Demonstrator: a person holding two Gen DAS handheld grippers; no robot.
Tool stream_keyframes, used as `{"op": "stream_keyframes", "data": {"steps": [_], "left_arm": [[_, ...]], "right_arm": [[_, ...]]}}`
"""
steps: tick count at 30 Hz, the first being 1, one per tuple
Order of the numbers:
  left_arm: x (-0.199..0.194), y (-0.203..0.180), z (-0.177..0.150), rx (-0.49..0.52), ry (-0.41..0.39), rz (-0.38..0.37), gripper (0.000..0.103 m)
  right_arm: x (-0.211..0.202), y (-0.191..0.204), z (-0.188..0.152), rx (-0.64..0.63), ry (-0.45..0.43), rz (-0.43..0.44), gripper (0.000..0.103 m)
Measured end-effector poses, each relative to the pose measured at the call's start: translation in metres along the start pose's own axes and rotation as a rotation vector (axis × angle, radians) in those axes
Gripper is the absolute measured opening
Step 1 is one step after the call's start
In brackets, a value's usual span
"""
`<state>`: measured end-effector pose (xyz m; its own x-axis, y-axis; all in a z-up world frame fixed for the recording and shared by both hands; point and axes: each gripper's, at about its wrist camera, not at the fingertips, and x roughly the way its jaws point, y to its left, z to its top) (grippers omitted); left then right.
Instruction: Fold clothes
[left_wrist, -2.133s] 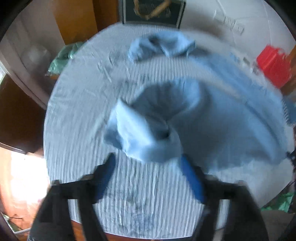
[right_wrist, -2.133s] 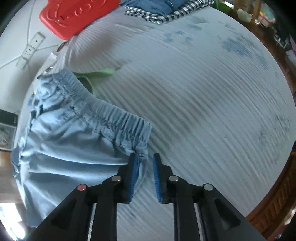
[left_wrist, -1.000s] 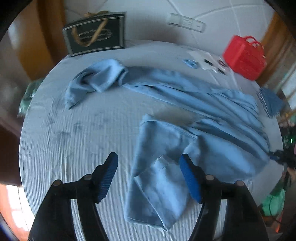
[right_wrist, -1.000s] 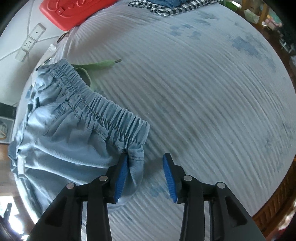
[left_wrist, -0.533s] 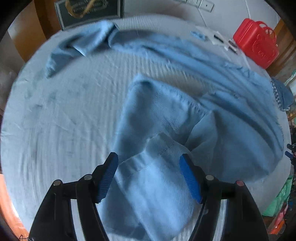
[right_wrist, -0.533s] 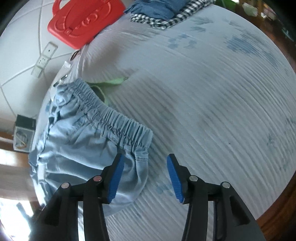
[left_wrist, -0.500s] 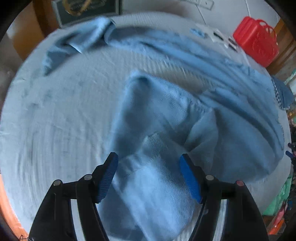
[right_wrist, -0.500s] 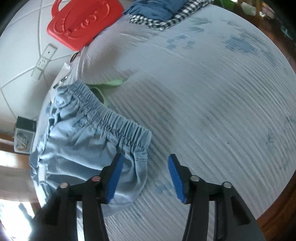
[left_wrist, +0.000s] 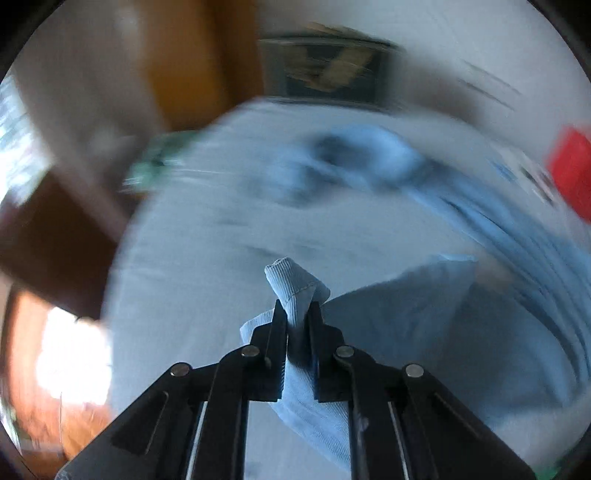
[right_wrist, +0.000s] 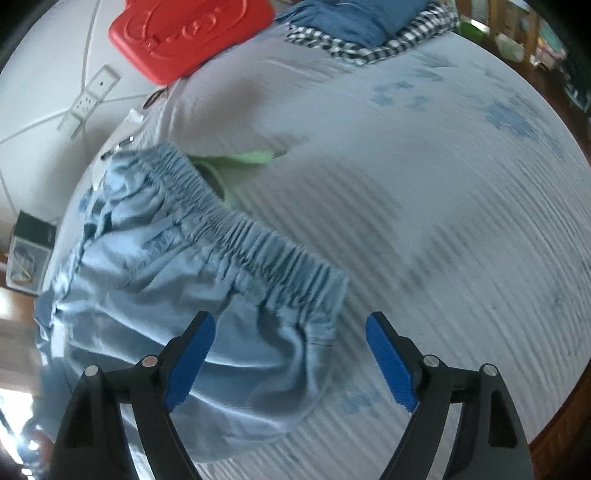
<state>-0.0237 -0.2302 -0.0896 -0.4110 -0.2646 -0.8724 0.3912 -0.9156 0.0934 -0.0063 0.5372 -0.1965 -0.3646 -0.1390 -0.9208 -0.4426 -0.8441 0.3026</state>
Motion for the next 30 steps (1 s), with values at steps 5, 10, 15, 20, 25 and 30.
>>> {"op": "stream_keyframes", "data": {"steps": [5, 10, 15, 20, 25, 30], "left_arm": [[0.026, 0.078, 0.007, -0.128, 0.058, 0.107, 0.022], [0.044, 0.083, -0.016, -0.198, 0.120, 0.009, 0.049], [0.063, 0.087, -0.038, -0.263, 0.177, -0.077, 0.071], [0.083, 0.081, -0.052, -0.306, 0.235, -0.084, 0.071], [0.095, 0.060, -0.056, -0.262, 0.245, -0.055, 0.071], [0.084, 0.045, -0.026, -0.216, 0.213, -0.055, 0.003]], "right_arm": [[0.013, 0.011, -0.006, -0.011, 0.034, -0.019, 0.084], [0.000, 0.005, -0.009, 0.037, 0.014, -0.007, 0.084], [-0.010, -0.015, -0.013, 0.122, 0.017, 0.044, 0.084], [-0.013, -0.023, -0.016, 0.156, 0.013, 0.052, 0.083], [-0.006, -0.018, -0.011, 0.152, 0.001, 0.036, 0.074], [0.011, 0.007, -0.002, 0.079, 0.010, -0.030, 0.066]]}}
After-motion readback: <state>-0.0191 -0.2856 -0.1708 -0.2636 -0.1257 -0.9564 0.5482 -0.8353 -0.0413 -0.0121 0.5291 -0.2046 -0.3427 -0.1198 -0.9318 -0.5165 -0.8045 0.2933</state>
